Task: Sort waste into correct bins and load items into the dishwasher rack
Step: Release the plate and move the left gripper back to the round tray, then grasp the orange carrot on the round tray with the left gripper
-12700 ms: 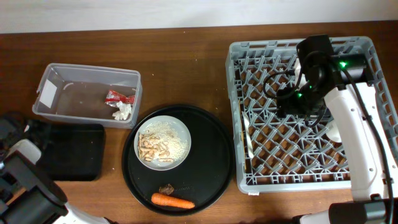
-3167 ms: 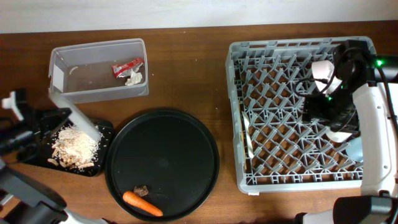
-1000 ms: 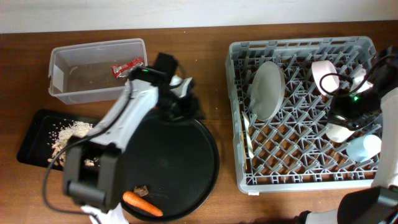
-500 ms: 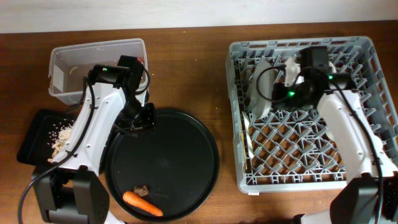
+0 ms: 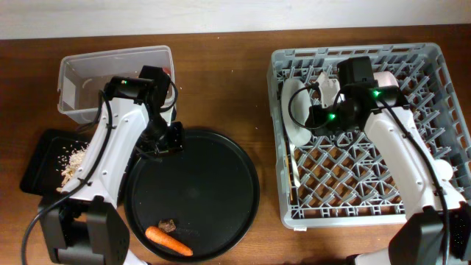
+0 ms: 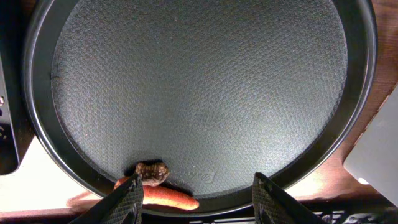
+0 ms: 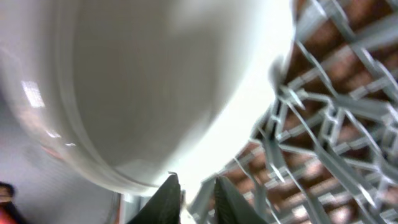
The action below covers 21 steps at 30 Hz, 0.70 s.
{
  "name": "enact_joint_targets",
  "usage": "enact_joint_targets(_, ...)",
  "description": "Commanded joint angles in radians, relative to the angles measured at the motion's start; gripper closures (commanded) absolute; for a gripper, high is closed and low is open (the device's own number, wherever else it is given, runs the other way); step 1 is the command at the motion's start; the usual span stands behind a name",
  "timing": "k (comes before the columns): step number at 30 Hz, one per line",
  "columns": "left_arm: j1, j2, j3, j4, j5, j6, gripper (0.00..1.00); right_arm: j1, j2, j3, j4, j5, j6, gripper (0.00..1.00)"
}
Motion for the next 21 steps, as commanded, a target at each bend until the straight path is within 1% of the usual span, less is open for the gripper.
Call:
enact_joint_targets(1, 0.003, -0.021, 0.005, -0.009, -0.011, 0.015, 0.45, -0.036, -0.028, 0.054, -0.079, 0.211, 0.093, 0.74)
enact_joint_targets(2, 0.003, -0.021, 0.004, -0.011, -0.012, 0.015, 0.45, -0.055, -0.039, 0.074, -0.109, 0.241, 0.113, 0.73)
enact_joint_targets(5, 0.003, -0.021, 0.005, -0.021, -0.012, 0.015, 0.45, -0.126, -0.084, 0.116, -0.183, 0.246, 0.123, 0.70)
enact_joint_targets(7, 0.003, -0.021, 0.005, -0.034, -0.012, 0.014, 0.45, -0.202, -0.130, 0.119, -0.260, 0.246, 0.123, 0.66)
enact_joint_targets(8, 0.003, -0.021, 0.004, -0.040, -0.012, 0.012, 0.45, -0.230, -0.139, 0.119, -0.295, 0.245, 0.124, 0.62)
enact_joint_targets(9, 0.003, -0.021, 0.005, -0.049, -0.012, 0.005, 0.45, -0.257, -0.142, 0.119, -0.329, 0.242, 0.130, 0.55)
enact_joint_targets(10, 0.003, -0.021, 0.005, -0.061, -0.016, 0.001, 0.45, -0.282, -0.142, 0.119, -0.361, 0.237, 0.130, 0.52)
enact_joint_targets(11, 0.004, -0.021, 0.005, -0.077, -0.024, -0.008, 0.45, -0.296, -0.141, 0.117, -0.379, 0.233, 0.130, 0.51)
enact_joint_targets(13, 0.004, -0.041, 0.004, -0.108, -0.085, -0.065, 0.45, -0.318, -0.141, 0.115, -0.402, 0.225, 0.130, 0.49)
enact_joint_targets(16, 0.003, -0.108, 0.004, -0.130, -0.108, -0.119, 0.44, -0.316, -0.141, 0.115, -0.400, 0.225, 0.130, 0.41)
enact_joint_targets(18, 0.003, -0.191, -0.017, -0.134, -0.109, -0.141, 0.38, -0.316, -0.141, 0.115, -0.400, 0.223, 0.130, 0.40)
enact_joint_targets(19, 0.004, -0.236, -0.040, -0.129, -0.109, -0.157, 0.33, -0.316, -0.141, 0.115, -0.400, 0.222, 0.130, 0.39)
enact_joint_targets(21, 0.003, -0.313, -0.105, -0.111, -0.109, -0.208, 0.27, -0.316, -0.141, 0.115, -0.400, 0.222, 0.130, 0.39)
